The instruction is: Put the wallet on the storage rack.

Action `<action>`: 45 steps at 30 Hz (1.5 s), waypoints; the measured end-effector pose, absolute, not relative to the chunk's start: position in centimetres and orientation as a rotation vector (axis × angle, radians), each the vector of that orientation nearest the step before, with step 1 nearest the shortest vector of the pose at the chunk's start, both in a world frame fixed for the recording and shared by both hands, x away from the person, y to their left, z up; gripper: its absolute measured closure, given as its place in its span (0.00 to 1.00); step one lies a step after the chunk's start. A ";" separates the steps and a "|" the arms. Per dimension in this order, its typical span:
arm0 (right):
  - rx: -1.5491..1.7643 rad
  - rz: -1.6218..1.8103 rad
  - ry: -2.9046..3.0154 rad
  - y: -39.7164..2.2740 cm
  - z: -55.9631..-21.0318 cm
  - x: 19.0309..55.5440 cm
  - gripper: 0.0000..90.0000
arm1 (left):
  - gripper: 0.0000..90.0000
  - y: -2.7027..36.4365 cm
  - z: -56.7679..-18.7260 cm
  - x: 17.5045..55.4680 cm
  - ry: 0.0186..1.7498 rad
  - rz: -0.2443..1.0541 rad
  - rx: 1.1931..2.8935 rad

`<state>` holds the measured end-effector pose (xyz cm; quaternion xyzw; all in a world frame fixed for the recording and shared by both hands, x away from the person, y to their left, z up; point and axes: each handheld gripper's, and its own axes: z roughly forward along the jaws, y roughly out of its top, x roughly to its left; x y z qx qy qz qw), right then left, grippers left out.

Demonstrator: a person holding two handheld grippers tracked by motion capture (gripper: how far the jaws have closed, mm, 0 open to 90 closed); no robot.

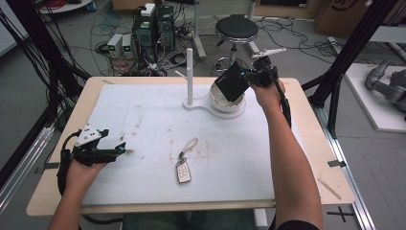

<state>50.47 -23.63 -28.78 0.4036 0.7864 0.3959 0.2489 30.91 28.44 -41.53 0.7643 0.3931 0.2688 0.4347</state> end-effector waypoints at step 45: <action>1.057 0.958 2.119 -21.8 -31.8 51.2 0.94 | 0.20 28.6 -41.5 30.7 0.979 0.666 1.894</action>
